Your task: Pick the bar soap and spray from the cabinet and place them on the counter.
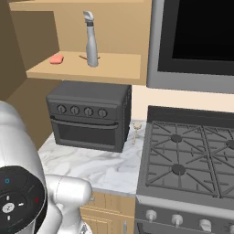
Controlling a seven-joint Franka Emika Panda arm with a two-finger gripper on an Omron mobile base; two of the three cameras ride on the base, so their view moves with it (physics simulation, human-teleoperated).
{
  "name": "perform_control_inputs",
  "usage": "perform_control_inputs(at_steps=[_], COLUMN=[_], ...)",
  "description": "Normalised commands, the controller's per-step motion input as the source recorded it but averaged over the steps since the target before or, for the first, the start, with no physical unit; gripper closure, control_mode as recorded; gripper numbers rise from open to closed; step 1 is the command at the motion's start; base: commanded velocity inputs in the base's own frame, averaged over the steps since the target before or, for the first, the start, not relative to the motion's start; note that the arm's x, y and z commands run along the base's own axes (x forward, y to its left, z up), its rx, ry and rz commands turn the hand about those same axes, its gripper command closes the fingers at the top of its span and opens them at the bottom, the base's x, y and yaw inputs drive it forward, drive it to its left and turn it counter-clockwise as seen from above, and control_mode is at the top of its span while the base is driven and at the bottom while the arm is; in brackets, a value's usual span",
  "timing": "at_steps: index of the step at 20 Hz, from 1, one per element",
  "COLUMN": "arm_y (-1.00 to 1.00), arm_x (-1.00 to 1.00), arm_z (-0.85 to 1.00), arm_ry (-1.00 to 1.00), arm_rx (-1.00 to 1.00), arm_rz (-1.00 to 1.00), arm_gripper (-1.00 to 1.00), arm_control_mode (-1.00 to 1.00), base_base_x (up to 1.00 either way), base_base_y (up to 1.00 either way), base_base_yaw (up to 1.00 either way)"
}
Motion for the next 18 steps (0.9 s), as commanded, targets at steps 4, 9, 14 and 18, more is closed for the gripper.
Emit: perform_control_inputs(at_steps=[4, 9, 14, 18], arm_y=[-0.02, 0.00, 0.00, 0.00], arm_x=[0.00, 0.01, 0.09, 0.08], arm_z=[0.00, 0.00, 0.00, 0.00], arm_ry=[-0.17, -0.15, -0.12, -0.11], arm_rx=[-0.26, -0.28, -0.26, -0.24], arm_rz=[0.00, -0.01, -0.04, -0.06], arm_gripper=[-1.00, -1.00, -1.00, -1.00], arm_control_mode=[-1.00, -1.00, -1.00, -1.00], base_base_x=[0.00, 0.00, 0.00, 0.00], base_base_y=[0.00, 0.00, 0.00, 0.00], base_base_yaw=[0.00, 0.00, 0.00, 0.00])
